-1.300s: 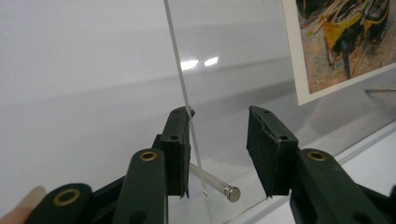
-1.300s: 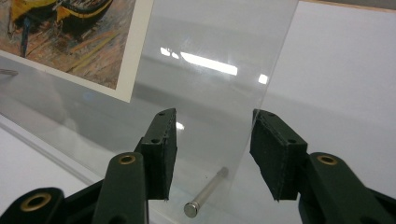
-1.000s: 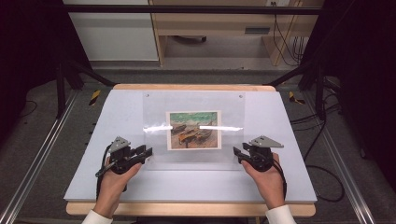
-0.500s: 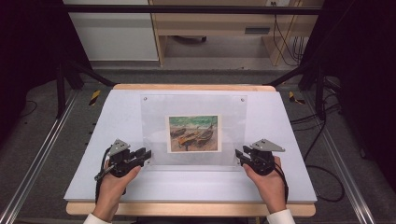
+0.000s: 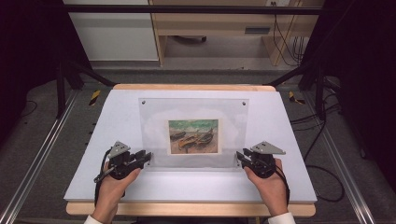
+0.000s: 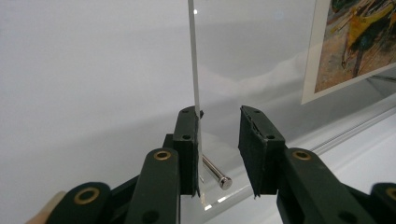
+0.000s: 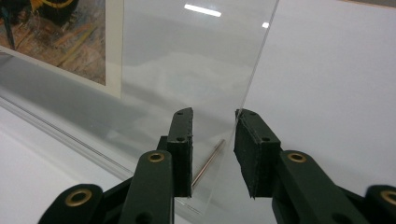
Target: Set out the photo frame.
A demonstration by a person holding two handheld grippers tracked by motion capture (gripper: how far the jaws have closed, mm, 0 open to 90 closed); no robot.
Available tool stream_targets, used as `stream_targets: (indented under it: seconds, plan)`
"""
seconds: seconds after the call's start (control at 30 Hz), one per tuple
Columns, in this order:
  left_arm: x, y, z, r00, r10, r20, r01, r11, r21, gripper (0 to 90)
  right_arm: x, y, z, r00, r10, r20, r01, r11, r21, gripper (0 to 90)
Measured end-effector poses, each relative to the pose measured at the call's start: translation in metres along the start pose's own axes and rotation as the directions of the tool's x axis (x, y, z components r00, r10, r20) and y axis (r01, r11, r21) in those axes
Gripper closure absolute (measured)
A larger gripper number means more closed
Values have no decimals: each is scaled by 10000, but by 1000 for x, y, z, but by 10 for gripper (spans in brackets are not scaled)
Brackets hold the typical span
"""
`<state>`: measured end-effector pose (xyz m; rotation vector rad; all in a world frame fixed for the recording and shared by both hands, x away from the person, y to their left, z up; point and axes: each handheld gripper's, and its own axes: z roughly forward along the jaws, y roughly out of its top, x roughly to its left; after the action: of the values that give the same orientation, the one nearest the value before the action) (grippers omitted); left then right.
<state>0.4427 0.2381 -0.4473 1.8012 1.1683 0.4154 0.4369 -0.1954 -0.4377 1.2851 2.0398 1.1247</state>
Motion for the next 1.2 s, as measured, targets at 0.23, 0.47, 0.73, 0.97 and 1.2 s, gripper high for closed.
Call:
stream_targets:
  seconds: [0.23, 0.47, 0.73, 0.97, 1.2]
  plan:
    - [-2, -2, -2, 10000, 80, 16, -80, 9999, 110, 672, 1, -3, -2, 9999, -162, 24, 162, 9999, 44, 688]
    - [-4, -5, -3, 9998, 190, -50, -189, 9996, 188, 668, 3, -6, -4, 9999, -167, 7, 167, 9998, 92, 691]
    - [-5, -5, -3, 9997, 216, -70, -214, 9996, 198, 666, 4, -7, -5, 10000, -86, 4, 86, 9999, 82, 694]
    - [-6, -6, -3, 9997, 234, -97, -231, 9994, 247, 660, 5, -9, -6, 9999, -100, -37, 101, 9999, 134, 696]
    - [-6, -6, -3, 9996, 279, -82, -276, 9992, 300, 658, 5, -10, -7, 9999, -162, 8, 162, 9998, 119, 696]
